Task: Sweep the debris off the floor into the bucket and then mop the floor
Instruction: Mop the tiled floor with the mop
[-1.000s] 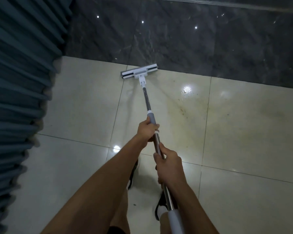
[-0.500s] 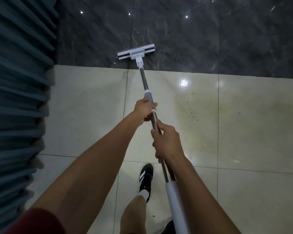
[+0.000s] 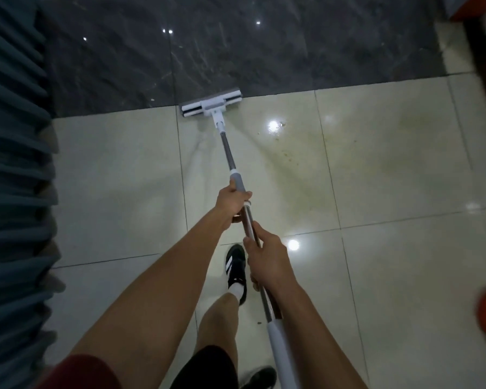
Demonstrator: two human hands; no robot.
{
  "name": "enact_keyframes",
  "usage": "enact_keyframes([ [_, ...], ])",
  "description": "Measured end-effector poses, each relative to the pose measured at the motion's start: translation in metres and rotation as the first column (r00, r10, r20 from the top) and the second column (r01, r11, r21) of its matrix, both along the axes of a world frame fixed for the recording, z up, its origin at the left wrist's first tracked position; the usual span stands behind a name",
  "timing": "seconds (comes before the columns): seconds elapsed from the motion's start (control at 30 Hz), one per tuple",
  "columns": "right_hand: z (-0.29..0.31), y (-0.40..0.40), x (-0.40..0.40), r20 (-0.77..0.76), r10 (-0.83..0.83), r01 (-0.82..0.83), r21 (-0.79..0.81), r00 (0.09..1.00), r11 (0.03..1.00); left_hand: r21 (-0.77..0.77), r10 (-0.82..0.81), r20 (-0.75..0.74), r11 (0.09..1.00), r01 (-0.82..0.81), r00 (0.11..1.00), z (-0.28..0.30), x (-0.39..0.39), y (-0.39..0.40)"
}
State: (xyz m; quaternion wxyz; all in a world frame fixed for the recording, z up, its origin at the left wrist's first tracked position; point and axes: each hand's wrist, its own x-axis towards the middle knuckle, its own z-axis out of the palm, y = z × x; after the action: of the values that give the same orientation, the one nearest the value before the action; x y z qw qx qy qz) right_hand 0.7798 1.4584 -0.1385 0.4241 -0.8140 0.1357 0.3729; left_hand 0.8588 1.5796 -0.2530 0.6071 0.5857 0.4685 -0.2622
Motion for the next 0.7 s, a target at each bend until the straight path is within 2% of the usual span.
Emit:
enact_keyframes([
  [0.3,0.004,-0.115,-0.207,-0.002,-0.114,0.114,-0.017,0.994,0.993,-0.054,-0.126,0.028,0.990,0.127,0.992,-0.006,-0.189,-0.124],
  [0.47,0.021,-0.164,-0.310,0.067,-0.117,0.117,-0.008,0.991,0.993,-0.038,-0.141,0.053,0.989,0.143,0.989,0.004,-0.289,-0.178],
  [0.7,0.044,-0.172,-0.416,0.022,-0.178,0.177,0.018,0.984,0.984,0.038,-0.225,0.084,0.974,0.223,0.971,0.029,-0.395,-0.199],
])
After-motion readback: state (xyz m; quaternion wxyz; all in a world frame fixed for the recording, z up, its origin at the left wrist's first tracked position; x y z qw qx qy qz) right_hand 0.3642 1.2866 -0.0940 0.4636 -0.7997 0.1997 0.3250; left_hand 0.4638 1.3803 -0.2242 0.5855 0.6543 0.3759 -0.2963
